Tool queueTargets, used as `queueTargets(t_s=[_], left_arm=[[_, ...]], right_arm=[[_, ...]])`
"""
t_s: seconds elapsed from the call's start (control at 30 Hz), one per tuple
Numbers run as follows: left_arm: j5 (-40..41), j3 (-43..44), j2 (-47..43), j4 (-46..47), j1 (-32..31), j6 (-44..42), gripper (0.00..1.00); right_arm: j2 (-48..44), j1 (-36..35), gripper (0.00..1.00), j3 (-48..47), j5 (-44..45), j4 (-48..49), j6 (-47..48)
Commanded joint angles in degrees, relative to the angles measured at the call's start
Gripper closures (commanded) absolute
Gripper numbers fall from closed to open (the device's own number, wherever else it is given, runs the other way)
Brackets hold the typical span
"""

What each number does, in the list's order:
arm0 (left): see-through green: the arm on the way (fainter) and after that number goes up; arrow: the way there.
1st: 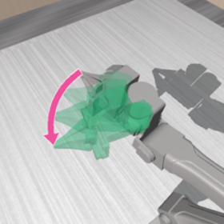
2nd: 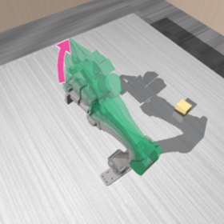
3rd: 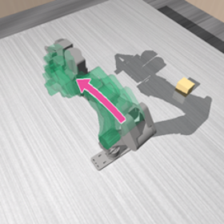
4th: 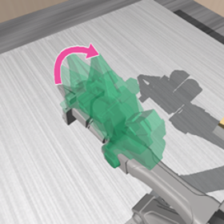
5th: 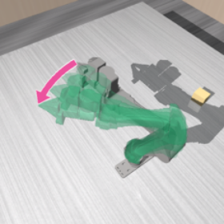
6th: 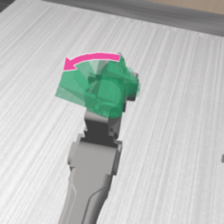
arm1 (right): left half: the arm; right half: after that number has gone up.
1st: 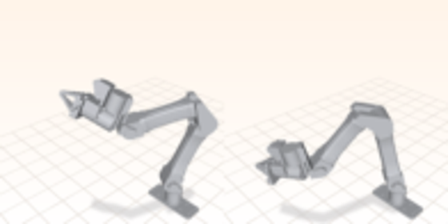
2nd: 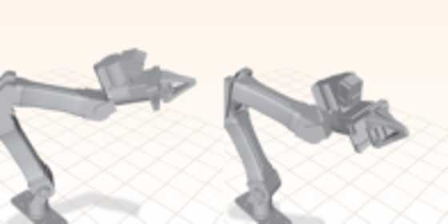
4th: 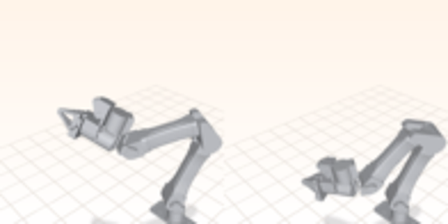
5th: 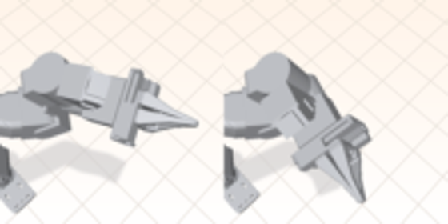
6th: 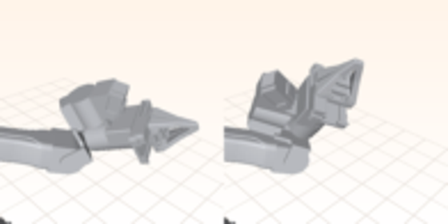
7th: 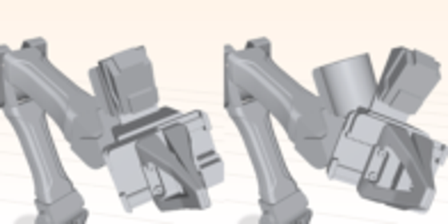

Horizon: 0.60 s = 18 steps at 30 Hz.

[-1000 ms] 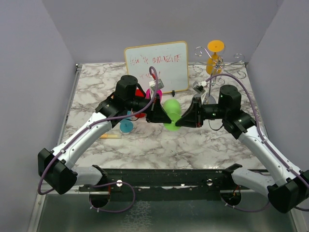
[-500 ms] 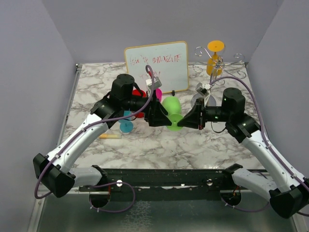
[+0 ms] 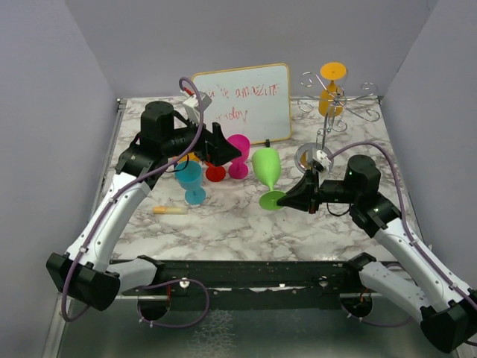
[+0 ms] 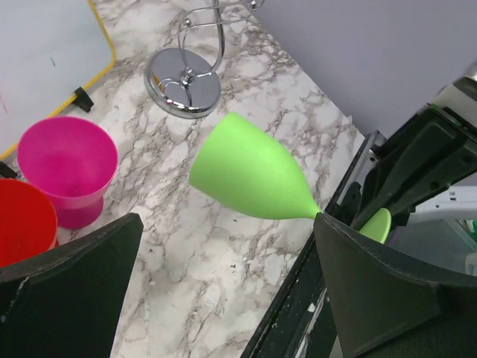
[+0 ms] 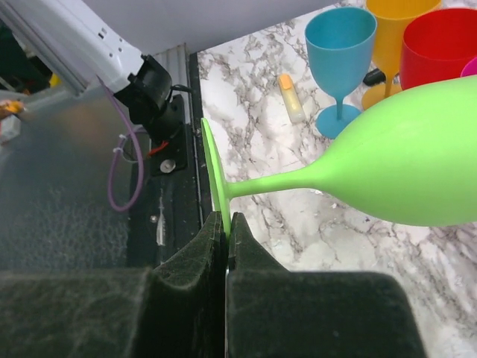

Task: Take the wine glass off the wine glass rack
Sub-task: Place the wine glass at the center of the board.

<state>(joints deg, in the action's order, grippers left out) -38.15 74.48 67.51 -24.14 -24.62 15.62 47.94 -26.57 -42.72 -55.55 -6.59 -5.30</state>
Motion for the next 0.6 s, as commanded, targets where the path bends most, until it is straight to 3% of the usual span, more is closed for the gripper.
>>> queueTargets(t_s=[0.0,0.17,0.37,0.47,0.57], left_arm=[[-7.92,1.17,2.81,-0.82,2.65,1.59,0.01],[-11.01,-0.81,2.93,3.51,2.64,3.28,0.01],[-16.85,-4.8,2.63,17.11,2.66,11.65,0.01],[-20.46,-4.68,3.39,17.69,2.7,11.25,0.01],[-24.08,-2.84,4.95,10.78,2.65,5.23,0.04]], right_arm=[[-1.83,-0.33,0.99,1.03,-4.28,5.43,8.79],[-2.02,-0.33,0.99,1.32,-13.13,5.93,15.0],[-1.58,-0.35,0.99,2.68,-22.91,5.16,21.98],[-1.97,-0.33,0.99,1.94,-24.53,2.12,25.63],[-2.64,-0.33,0.99,2.31,-25.19,1.93,26.78]])
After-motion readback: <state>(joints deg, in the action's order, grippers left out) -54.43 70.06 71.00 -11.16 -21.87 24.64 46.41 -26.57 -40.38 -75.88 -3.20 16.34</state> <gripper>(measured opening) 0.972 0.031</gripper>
